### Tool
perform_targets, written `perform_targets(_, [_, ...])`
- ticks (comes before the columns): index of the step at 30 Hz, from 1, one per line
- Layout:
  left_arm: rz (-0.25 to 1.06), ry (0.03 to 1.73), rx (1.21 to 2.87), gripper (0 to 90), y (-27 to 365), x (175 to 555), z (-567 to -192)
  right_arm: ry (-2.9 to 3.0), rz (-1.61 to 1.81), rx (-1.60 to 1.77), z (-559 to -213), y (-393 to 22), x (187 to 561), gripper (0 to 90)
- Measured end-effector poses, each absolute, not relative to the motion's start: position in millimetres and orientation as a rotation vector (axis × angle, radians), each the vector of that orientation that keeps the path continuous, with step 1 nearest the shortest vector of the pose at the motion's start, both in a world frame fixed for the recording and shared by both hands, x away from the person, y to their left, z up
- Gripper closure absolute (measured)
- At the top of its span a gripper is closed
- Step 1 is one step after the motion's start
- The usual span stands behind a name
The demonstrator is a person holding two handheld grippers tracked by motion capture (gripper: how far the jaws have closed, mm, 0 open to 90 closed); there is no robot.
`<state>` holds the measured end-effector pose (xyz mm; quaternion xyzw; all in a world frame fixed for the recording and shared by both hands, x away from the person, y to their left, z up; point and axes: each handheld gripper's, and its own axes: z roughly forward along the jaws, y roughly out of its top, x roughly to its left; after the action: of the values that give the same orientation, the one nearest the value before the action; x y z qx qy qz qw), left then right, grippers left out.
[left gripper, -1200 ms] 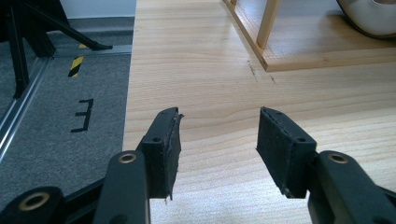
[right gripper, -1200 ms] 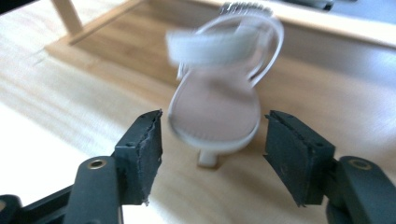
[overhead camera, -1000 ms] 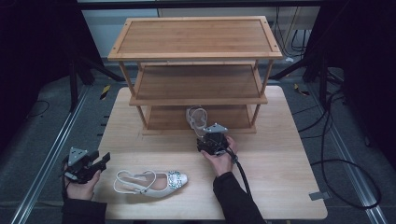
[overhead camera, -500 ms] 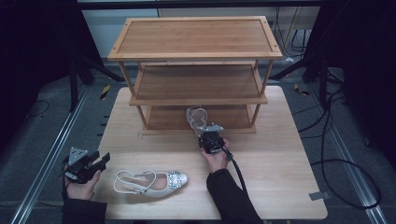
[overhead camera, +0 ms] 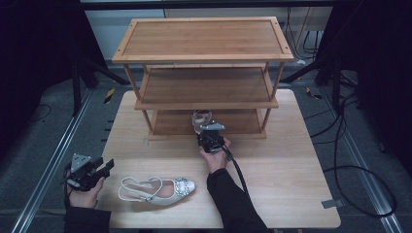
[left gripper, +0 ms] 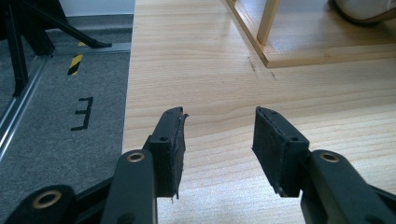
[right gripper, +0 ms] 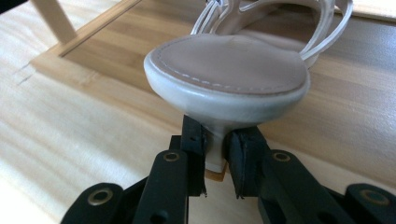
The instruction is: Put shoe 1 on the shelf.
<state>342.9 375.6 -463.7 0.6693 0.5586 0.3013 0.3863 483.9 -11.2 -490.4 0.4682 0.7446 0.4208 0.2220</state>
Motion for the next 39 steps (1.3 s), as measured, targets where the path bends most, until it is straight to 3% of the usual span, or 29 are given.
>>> perform_targets(19, [0.767,1.416,1.706,52.6,376.2,342.9,-463.8,2.048,1.142,1.272,-505.4,5.3,505.8,76.2])
perform_targets(20, [0.767,1.416,1.706,52.6,376.2,342.9,-463.8,2.045,1.144,1.276,-505.5,5.4,505.6,75.0])
perform_targets(24, [0.75,1.408,1.692,52.1,377.3,341.7,-461.2,2.038,1.178,1.306,-499.0,0.0,501.1,54.4])
perform_targets(39, [0.717,1.26,1.687,46.9,374.6,313.7,-437.0,2.13,1.328,1.072,-448.3,-58.0,416.9,36.9])
